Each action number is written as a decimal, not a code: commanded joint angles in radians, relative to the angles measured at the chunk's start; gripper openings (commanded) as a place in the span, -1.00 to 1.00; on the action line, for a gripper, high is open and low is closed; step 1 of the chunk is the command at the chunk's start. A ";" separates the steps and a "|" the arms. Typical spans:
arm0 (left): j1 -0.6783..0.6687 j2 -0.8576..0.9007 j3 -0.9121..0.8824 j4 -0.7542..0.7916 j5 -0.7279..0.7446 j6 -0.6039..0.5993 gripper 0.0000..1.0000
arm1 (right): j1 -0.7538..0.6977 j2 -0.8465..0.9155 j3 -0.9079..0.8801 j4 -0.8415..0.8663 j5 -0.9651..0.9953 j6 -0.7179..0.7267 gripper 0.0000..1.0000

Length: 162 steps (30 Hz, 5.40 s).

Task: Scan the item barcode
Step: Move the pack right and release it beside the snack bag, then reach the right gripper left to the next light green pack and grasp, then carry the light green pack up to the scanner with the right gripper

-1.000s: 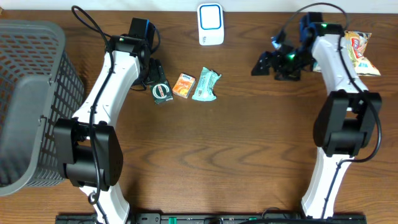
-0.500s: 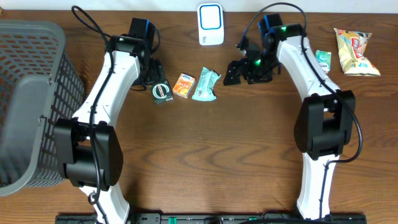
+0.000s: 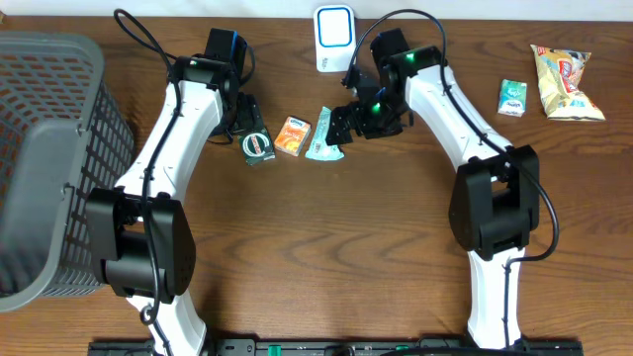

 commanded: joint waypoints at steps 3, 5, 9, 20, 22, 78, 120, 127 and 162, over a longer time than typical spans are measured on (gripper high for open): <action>0.000 -0.007 0.005 -0.002 -0.006 0.009 0.96 | 0.013 -0.007 -0.008 -0.015 0.002 0.032 0.99; 0.000 -0.007 0.005 -0.002 -0.006 0.009 0.95 | 0.019 -0.006 -0.008 -0.010 0.002 0.032 0.99; 0.000 -0.007 0.005 -0.002 -0.006 0.009 0.96 | 0.024 -0.007 -0.009 0.008 0.003 0.063 0.99; 0.000 -0.007 0.005 -0.002 -0.006 0.009 0.96 | 0.024 -0.006 -0.032 0.133 0.170 0.373 0.85; 0.000 -0.007 0.005 -0.002 -0.006 0.009 0.95 | 0.020 -0.006 -0.048 0.187 0.170 0.420 0.79; 0.000 -0.007 0.005 -0.002 -0.006 0.009 0.96 | -0.139 -0.120 -0.414 1.404 -0.634 0.594 -0.98; 0.000 -0.007 0.005 -0.002 -0.006 0.009 0.96 | 0.112 0.100 -0.372 2.042 0.882 -0.650 -0.97; 0.000 -0.007 0.005 -0.002 -0.006 0.009 0.96 | 0.112 0.120 -0.365 1.988 0.779 -0.684 -0.97; 0.000 -0.007 0.005 -0.002 -0.006 0.009 0.95 | 0.110 0.105 -0.361 2.089 0.891 -0.660 -0.92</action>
